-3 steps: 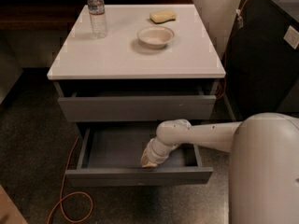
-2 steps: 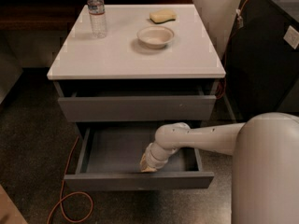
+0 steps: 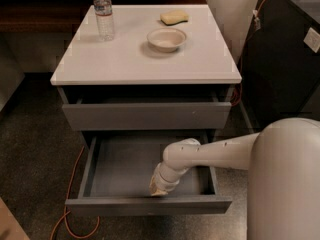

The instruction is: Open middle drawer

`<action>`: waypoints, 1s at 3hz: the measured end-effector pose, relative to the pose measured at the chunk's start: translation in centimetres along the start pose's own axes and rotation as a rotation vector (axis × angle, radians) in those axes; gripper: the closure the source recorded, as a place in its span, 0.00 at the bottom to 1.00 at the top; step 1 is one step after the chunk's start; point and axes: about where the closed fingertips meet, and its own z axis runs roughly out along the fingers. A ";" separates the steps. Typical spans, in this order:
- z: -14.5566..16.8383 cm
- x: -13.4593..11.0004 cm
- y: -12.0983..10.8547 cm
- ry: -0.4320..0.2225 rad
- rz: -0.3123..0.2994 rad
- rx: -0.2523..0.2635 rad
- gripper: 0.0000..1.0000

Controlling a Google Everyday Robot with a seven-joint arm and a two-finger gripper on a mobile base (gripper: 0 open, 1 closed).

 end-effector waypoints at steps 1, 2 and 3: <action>0.5 0.1 2.0 0.009 0.010 -0.021 1.00; 0.6 0.0 3.4 0.010 0.009 -0.036 1.00; 0.6 -0.2 4.3 -0.011 0.022 -0.075 1.00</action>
Offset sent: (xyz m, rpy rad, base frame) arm -0.0495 -0.0046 -0.0037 -0.0174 0.0465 0.0132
